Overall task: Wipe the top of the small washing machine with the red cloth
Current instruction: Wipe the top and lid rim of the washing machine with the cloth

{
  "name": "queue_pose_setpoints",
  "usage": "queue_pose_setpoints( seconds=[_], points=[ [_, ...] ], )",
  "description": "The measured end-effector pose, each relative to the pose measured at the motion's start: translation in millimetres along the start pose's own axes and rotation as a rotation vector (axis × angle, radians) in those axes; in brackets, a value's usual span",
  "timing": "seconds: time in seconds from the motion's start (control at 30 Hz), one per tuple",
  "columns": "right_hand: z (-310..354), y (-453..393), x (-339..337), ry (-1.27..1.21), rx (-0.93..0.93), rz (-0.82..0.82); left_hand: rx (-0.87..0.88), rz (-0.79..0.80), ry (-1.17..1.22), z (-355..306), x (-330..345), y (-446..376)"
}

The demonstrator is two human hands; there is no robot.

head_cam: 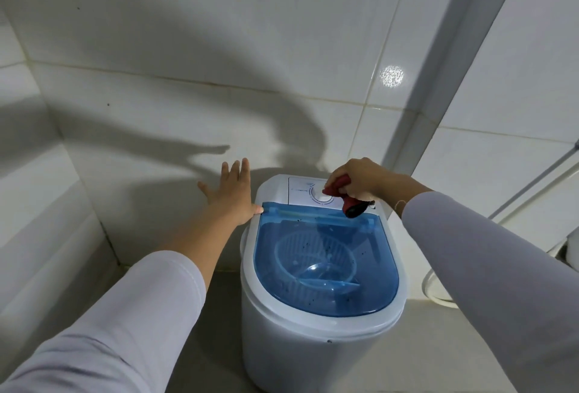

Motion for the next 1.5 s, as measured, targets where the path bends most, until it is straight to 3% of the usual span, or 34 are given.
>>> queue_pose_setpoints(
  seconds=[0.2, 0.3, 0.57, 0.93, 1.13, 1.37, 1.5],
  points=[
    [-5.7, 17.4, -28.1, -0.244, 0.151, -0.092, -0.010, 0.021, 0.107, 8.3, 0.8, 20.2],
    [5.1, 21.2, -32.6, -0.203, 0.143, -0.105, -0.019, 0.068, 0.156, 18.2, -3.8, 31.9],
    [58.4, 14.3, -11.3, 0.007, -0.112, -0.146, 0.026, 0.294, 0.292, 41.8, 11.9, 50.4],
    [91.4, -25.9, 36.1, 0.463, -0.428, -0.290, 0.021, 0.325, 0.159, 40.3, 17.9, 60.9],
    [91.5, -31.5, 66.9, 0.493, -0.446, -0.164, 0.016, 0.343, 0.180, 41.4, 18.2, 63.1],
    [89.5, -22.7, 61.0, 0.131, -0.236, 0.085, 0.018, 0.352, 0.162, 39.8, 15.4, 63.3],
    [94.1, -19.7, 61.2, 0.048, -0.205, 0.062, 0.018, 0.340, 0.131, 39.4, 15.2, 64.1]
  ],
)
Point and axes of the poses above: each hand's wrist, its own y-axis away from the middle knuckle, its own x-axis out of the palm, z = x × y, the point moved 1 cm from there along -y, towards the middle knuckle, and after that the axes turned 9 degrees about -x, right-handed, at the moved point
